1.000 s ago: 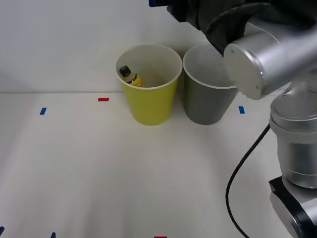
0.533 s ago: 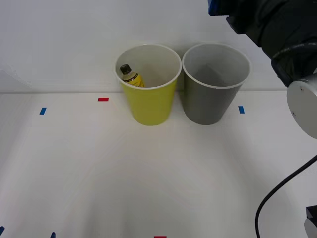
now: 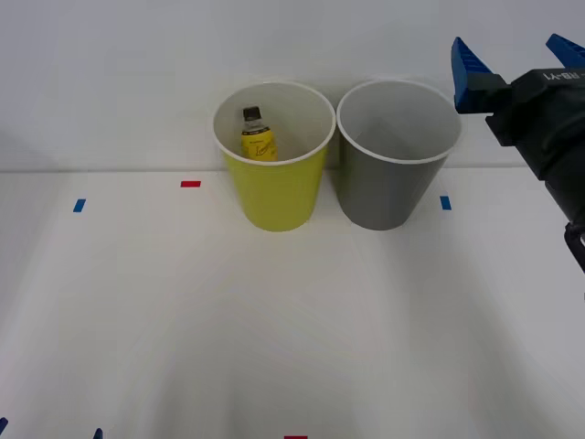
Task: Put cans in the gray bin and PET bottles in the light green bin.
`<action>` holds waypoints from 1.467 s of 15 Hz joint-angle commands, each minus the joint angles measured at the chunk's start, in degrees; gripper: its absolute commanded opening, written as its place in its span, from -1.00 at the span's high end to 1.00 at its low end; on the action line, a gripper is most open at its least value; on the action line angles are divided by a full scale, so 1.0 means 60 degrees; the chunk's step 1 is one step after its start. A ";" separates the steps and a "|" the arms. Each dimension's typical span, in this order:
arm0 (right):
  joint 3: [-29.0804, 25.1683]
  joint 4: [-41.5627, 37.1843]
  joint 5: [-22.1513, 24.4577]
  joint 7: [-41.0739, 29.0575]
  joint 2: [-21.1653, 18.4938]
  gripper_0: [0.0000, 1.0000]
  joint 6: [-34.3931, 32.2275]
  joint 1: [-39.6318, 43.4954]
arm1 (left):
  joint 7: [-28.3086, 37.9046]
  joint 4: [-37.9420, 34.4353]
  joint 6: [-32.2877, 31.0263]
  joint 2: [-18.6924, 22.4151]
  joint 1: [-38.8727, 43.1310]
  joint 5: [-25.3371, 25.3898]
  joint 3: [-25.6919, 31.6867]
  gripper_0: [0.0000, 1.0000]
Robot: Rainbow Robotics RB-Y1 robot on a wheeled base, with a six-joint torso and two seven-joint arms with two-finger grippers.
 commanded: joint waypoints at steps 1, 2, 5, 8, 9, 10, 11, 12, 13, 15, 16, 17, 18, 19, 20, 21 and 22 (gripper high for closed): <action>-0.0163 -0.0201 0.0086 0.0076 -0.0044 -1.00 -0.2041 0.1848 | 0.0000 0.0000 0.0000 0.0000 0.0000 0.0000 0.0000 -1.00; -0.0177 -0.0216 0.0115 0.0090 0.0015 -1.00 -0.2466 0.2200 | 0.0000 0.0000 0.0000 0.0000 0.0000 0.0000 0.0000 -1.00; -0.0221 -0.0245 0.0203 0.0149 -0.0029 -1.00 -0.3081 0.2844 | 0.0000 0.0000 0.0000 0.0000 0.0000 0.0000 0.0000 -1.00; -0.0221 -0.0260 0.0496 0.0178 0.0234 -1.00 -0.3228 0.3093 | 0.0000 0.0000 0.0000 0.0000 0.0000 0.0000 0.0000 -1.00; -0.0148 -0.0260 0.0526 0.0193 0.0308 -1.00 -0.3228 0.3108 | 0.0000 0.0000 0.0000 0.0000 0.0000 0.0000 0.0000 -1.00; -0.0060 -0.0230 0.0745 0.0222 0.0513 -1.00 -0.3418 0.3210 | 0.0000 0.0000 0.0000 0.0000 0.0000 0.0000 0.0000 -1.00; -0.0001 -0.0084 0.0716 0.0266 0.0645 -1.00 -0.3784 0.3328 | 0.0000 0.0000 0.0000 0.0000 0.0000 0.0000 0.0000 -1.00; 0.0101 0.0341 0.0731 0.0369 0.0747 -1.00 -0.4678 0.3533 | 0.0000 0.0000 0.0000 0.0000 0.0000 0.0000 0.0000 -1.00; 0.0160 0.0766 0.0877 0.0442 0.0776 -1.00 -0.5601 0.3782 | 0.0000 0.0000 0.0000 0.0000 0.0000 0.0000 0.0000 -1.00; 0.0248 0.1249 0.0950 0.0588 0.0806 -1.00 -0.6831 0.4324 | 0.0000 0.0000 0.0000 0.0000 0.0000 0.0000 0.0000 -1.00; 0.0248 0.1410 0.0950 0.0676 0.0791 -1.00 -0.7417 0.4734 | 0.0000 0.0000 0.0000 0.0000 0.0000 0.0000 0.0000 -1.00; 0.0233 0.1659 0.0950 0.0793 0.0762 -1.00 -0.8106 0.5173 | 0.0000 0.0000 0.0000 0.0000 0.0000 0.0000 0.0000 -1.00; 0.0233 0.1923 0.0936 0.0881 0.0718 -1.00 -0.8794 0.5642 | 0.0000 0.0000 0.0000 0.0000 0.0000 0.0000 0.0000 -1.00; 0.0218 0.2099 0.0936 0.0984 0.0674 -1.00 -0.9365 0.6111 | 0.0000 0.0000 0.0000 0.0000 0.0000 0.0000 0.0000 -1.00; 0.0204 0.2157 0.0936 0.1028 0.0659 -1.00 -0.9673 0.6477 | 0.0000 0.0000 0.0000 0.0000 0.0000 0.0000 0.0000 -1.00; 0.0189 0.2216 0.0921 0.1116 0.0630 -1.00 -1.0068 0.7107 | 0.0000 0.0000 0.0000 0.0000 0.0000 0.0000 0.0000 -1.00; 0.0145 0.2216 0.0877 0.1204 0.0645 -1.00 -1.0288 0.7634 | 0.0000 0.0000 0.0000 0.0000 0.0000 0.0000 0.0000 -1.00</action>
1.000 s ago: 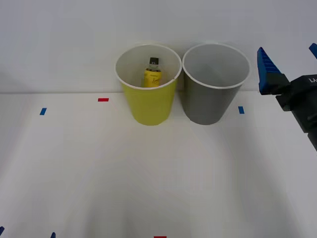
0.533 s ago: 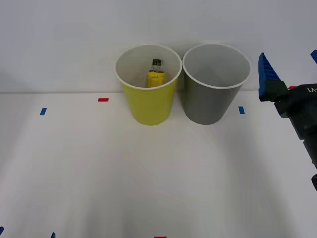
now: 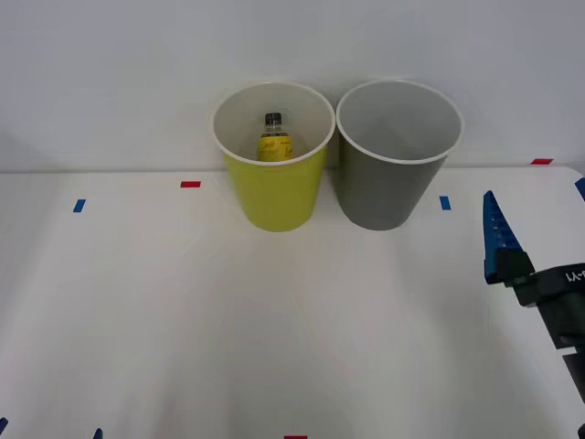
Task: Put cans in the gray bin and PET bottles in the light green bin.
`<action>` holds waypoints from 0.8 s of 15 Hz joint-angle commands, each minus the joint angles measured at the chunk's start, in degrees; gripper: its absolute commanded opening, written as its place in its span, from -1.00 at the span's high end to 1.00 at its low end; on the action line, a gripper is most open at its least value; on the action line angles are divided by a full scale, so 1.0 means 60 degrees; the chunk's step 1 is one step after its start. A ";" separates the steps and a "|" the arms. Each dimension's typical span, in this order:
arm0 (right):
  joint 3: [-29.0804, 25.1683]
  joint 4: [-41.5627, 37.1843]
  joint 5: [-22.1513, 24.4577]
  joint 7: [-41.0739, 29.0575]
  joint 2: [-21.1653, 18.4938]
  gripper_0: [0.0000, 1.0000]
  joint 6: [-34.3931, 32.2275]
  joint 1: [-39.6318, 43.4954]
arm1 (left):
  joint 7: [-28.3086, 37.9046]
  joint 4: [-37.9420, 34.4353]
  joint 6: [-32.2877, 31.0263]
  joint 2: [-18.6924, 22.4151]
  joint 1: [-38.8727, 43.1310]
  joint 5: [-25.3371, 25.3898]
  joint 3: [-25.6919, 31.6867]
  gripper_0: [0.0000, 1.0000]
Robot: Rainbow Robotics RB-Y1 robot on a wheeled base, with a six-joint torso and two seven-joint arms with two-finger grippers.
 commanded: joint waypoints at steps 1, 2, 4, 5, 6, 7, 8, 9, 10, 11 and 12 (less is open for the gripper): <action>-0.0094 0.0149 -0.0162 0.0296 -0.0033 -1.00 -0.0835 0.1521 | 0.0000 0.0000 0.0000 0.0000 0.0000 0.0000 0.0000 -1.00; -0.0109 0.0134 -0.0293 0.0427 -0.0033 -1.00 -0.1026 0.2004 | 0.0000 0.0000 0.0000 0.0000 0.0000 0.0000 0.0000 -1.00; -0.0094 0.0149 -0.0513 0.0662 -0.0033 -1.00 -0.1128 0.2692 | 0.0000 0.0000 0.0000 0.0000 0.0000 0.0000 0.0000 -1.00; -0.0094 0.0149 -0.0601 0.0735 -0.0004 -1.00 -0.1143 0.3044 | 0.0000 0.0000 0.0000 0.0000 0.0000 0.0000 0.0000 -1.00; -0.0094 0.0134 -0.0630 0.0764 0.0011 -1.00 -0.1143 0.3381 | 0.0000 0.0000 0.0000 0.0000 0.0000 0.0000 0.0000 -1.00; -0.0094 0.0134 -0.0704 0.0794 -0.0004 -1.00 -0.1143 0.3732 | 0.0000 0.0000 0.0000 0.0000 0.0000 0.0000 0.0000 -1.00; -0.0065 0.0149 -0.0806 0.0764 -0.0033 -1.00 -0.1158 0.4025 | 0.0000 0.0000 0.0000 0.0000 0.0000 0.0000 0.0000 -1.00; 0.0008 0.0134 -0.0806 0.0794 -0.0048 -1.00 -0.1260 0.4260 | 0.0000 0.0000 0.0000 0.0000 0.0000 0.0000 0.0000 -1.00; 0.0096 0.0134 -0.0806 0.0735 -0.0092 -1.00 -0.1319 0.4480 | 0.0000 0.0000 0.0000 0.0000 0.0000 0.0000 0.0000 -1.00; 0.0155 0.0149 -0.0821 0.0735 -0.0121 -1.00 -0.1392 0.4655 | 0.0000 0.0000 0.0000 0.0000 0.0000 0.0000 0.0000 -1.00; 0.0213 0.0149 -0.0821 0.0735 -0.0165 -1.00 -0.1451 0.4787 | 0.0000 0.0000 0.0000 0.0000 0.0000 0.0000 0.0000 -1.00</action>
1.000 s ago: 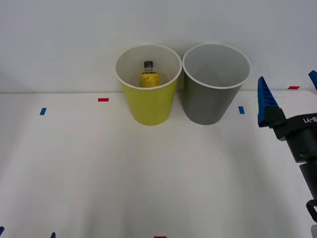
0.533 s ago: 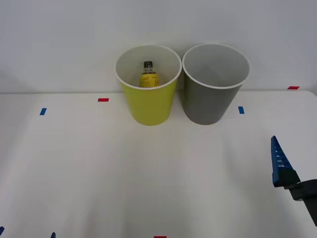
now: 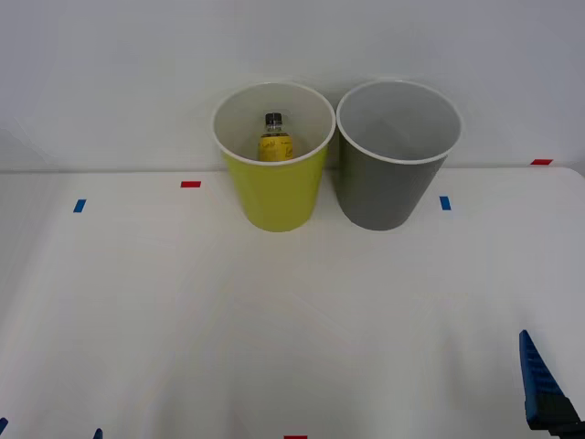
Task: Put cans in the gray bin and PET bottles in the light green bin.
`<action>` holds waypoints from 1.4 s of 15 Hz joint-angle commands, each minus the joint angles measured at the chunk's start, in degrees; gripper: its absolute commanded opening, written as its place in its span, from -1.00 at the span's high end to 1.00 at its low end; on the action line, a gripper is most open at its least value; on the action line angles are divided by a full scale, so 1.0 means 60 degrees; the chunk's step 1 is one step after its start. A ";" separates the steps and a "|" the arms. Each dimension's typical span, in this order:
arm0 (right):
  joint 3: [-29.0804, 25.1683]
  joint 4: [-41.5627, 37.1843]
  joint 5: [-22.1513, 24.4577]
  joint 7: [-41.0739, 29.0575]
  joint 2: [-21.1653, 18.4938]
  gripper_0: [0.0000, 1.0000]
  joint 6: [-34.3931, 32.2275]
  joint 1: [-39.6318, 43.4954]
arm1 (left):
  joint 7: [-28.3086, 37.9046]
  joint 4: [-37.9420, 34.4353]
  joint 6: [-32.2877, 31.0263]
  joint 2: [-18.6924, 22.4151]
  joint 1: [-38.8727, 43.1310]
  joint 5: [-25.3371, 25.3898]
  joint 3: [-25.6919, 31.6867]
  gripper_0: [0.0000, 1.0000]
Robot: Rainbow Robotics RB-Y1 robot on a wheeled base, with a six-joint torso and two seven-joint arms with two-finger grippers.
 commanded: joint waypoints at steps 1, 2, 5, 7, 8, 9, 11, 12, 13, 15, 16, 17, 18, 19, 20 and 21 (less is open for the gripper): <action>0.0220 -0.0004 -0.0002 -0.0046 -0.0155 -1.00 -0.0180 0.0468 | 0.0000 0.0000 0.0000 0.0000 0.0000 0.0000 0.0000 -1.00; 0.0293 0.0011 -0.0017 -0.0076 -0.0199 -1.00 -0.0238 0.0615 | 0.0000 0.0000 0.0000 0.0000 0.0000 0.0000 0.0000 -1.00; 0.0396 0.0011 -0.0002 -0.0193 -0.0404 -1.00 -0.0385 0.1113 | 0.0000 0.0000 0.0000 0.0000 0.0000 0.0000 0.0000 -1.00; 0.0440 0.0011 -0.0002 -0.0281 -0.0521 -1.00 -0.0370 0.1377 | 0.0000 0.0000 0.0000 0.0000 0.0000 0.0000 0.0000 -1.00; 0.0454 0.0011 -0.0017 -0.0325 -0.0565 -1.00 -0.0385 0.1494 | 0.0000 0.0000 0.0000 0.0000 0.0000 0.0000 0.0000 -1.00; 0.0469 -0.0004 -0.0017 -0.0339 -0.0609 -1.00 -0.0385 0.1596 | 0.0000 0.0000 0.0000 0.0000 0.0000 0.0000 0.0000 -1.00; 0.0528 -0.0004 -0.0017 -0.0398 -0.0609 -1.00 -0.0385 0.1728 | 0.0000 0.0000 0.0000 0.0000 0.0000 0.0000 0.0000 -1.00; 0.0586 -0.0004 -0.0002 -0.0427 -0.0609 -1.00 -0.0400 0.1801 | 0.0000 0.0000 0.0000 0.0000 0.0000 0.0000 0.0000 -1.00; 0.0601 -0.0004 -0.0002 -0.0427 -0.0624 -1.00 -0.0400 0.1845 | 0.0000 0.0000 0.0000 0.0000 0.0000 0.0000 0.0000 -1.00; 0.0601 -0.0004 -0.0002 -0.0369 -0.0609 -1.00 -0.0429 0.1919 | 0.0000 0.0000 0.0000 0.0000 0.0000 0.0000 0.0000 -1.00; 0.0601 -0.0004 -0.0002 -0.0369 -0.0609 -1.00 -0.0429 0.1919 | 0.0000 0.0000 0.0000 0.0000 0.0000 0.0000 0.0000 -1.00; 0.0601 -0.0004 -0.0002 -0.0369 -0.0609 -1.00 -0.0429 0.1919 | 0.0000 0.0000 0.0000 0.0000 0.0000 0.0000 0.0000 -1.00; 0.0601 -0.0004 -0.0002 -0.0369 -0.0609 -1.00 -0.0429 0.1919 | 0.0000 0.0000 0.0000 0.0000 0.0000 0.0000 0.0000 -1.00; 0.0601 -0.0004 -0.0002 -0.0369 -0.0609 -1.00 -0.0429 0.1919 | 0.0000 0.0000 0.0000 0.0000 0.0000 0.0000 0.0000 -1.00; 0.0601 -0.0004 -0.0002 -0.0369 -0.0609 -1.00 -0.0429 0.1919 | 0.0000 0.0000 0.0000 0.0000 0.0000 0.0000 0.0000 -1.00; 0.0601 -0.0004 -0.0002 -0.0369 -0.0609 -1.00 -0.0429 0.1919 | 0.0000 0.0000 0.0000 0.0000 0.0000 0.0000 0.0000 -1.00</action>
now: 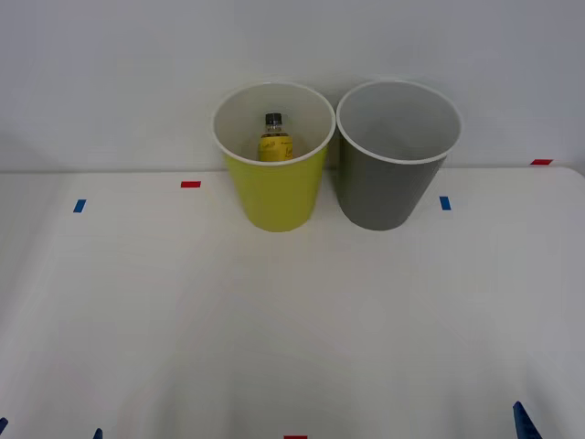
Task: Put cans in the gray bin and PET bottles in the light green bin.
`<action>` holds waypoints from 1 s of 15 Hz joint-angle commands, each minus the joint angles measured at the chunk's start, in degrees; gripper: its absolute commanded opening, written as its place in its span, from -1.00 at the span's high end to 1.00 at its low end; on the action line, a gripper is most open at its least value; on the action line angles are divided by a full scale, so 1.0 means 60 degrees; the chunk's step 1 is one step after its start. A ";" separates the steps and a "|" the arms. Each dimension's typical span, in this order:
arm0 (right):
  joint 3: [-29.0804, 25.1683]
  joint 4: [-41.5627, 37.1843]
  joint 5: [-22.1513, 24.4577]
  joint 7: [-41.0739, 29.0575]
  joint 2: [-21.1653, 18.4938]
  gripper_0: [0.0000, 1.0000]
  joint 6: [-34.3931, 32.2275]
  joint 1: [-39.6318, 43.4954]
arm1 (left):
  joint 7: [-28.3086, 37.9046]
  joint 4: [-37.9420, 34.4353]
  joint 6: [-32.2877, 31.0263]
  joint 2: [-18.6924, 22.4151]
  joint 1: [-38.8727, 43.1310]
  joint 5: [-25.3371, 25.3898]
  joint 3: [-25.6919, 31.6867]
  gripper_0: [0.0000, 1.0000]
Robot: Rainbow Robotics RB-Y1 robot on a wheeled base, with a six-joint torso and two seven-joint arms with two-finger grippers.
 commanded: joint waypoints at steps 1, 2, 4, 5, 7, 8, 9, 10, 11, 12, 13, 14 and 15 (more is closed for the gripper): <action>0.0000 -0.0001 0.0001 0.0001 0.0002 -1.00 0.0001 0.0000 | 0.0000 0.0000 0.0000 0.0000 0.0000 0.0000 0.0000 -1.00; 0.0000 -0.0001 0.0001 0.0001 0.0002 -1.00 0.0001 0.0000 | 0.0000 0.0000 0.0000 0.0000 0.0000 0.0000 0.0000 -1.00; 0.0000 -0.0001 0.0001 0.0001 0.0002 -1.00 0.0001 0.0000 | 0.0000 0.0000 0.0000 0.0000 0.0000 0.0000 0.0000 -1.00; 0.0000 -0.0001 0.0001 0.0001 0.0002 -1.00 0.0001 0.0000 | 0.0000 0.0000 0.0000 0.0000 0.0000 0.0000 0.0000 -1.00; 0.0000 -0.0001 0.0001 0.0001 0.0002 -1.00 0.0001 0.0000 | 0.0000 0.0000 0.0000 0.0000 0.0000 0.0000 0.0000 -1.00; 0.0000 -0.0001 0.0001 0.0001 0.0002 -1.00 0.0001 0.0000 | 0.0000 0.0000 0.0000 0.0000 0.0000 0.0000 0.0000 -1.00; 0.0000 -0.0001 0.0001 0.0001 0.0002 -1.00 0.0001 0.0000 | 0.0000 0.0000 0.0000 0.0000 0.0000 0.0000 0.0000 -1.00; 0.0000 -0.0001 0.0001 0.0001 0.0002 -1.00 0.0001 0.0000 | 0.0000 0.0000 0.0000 0.0000 0.0000 0.0000 0.0000 -1.00; 0.0000 -0.0001 0.0001 0.0001 0.0002 -1.00 0.0001 0.0000 | 0.0000 0.0000 0.0000 0.0000 0.0000 0.0000 0.0000 -1.00; 0.0000 -0.0001 0.0001 0.0001 0.0002 -1.00 0.0001 0.0000 | 0.0000 0.0000 0.0000 0.0000 0.0000 0.0000 0.0000 -1.00; 0.0000 -0.0001 0.0001 0.0001 0.0002 -1.00 0.0001 0.0000 | 0.0000 0.0000 0.0000 0.0000 0.0000 0.0000 0.0000 -1.00; 0.0000 -0.0001 0.0001 0.0001 0.0002 -1.00 0.0001 0.0000 | 0.0000 0.0000 0.0000 0.0000 0.0000 0.0000 0.0000 -1.00; 0.0000 -0.0001 0.0001 0.0001 0.0002 -1.00 0.0001 0.0000 | 0.0000 0.0000 0.0000 0.0000 0.0000 0.0000 0.0000 -1.00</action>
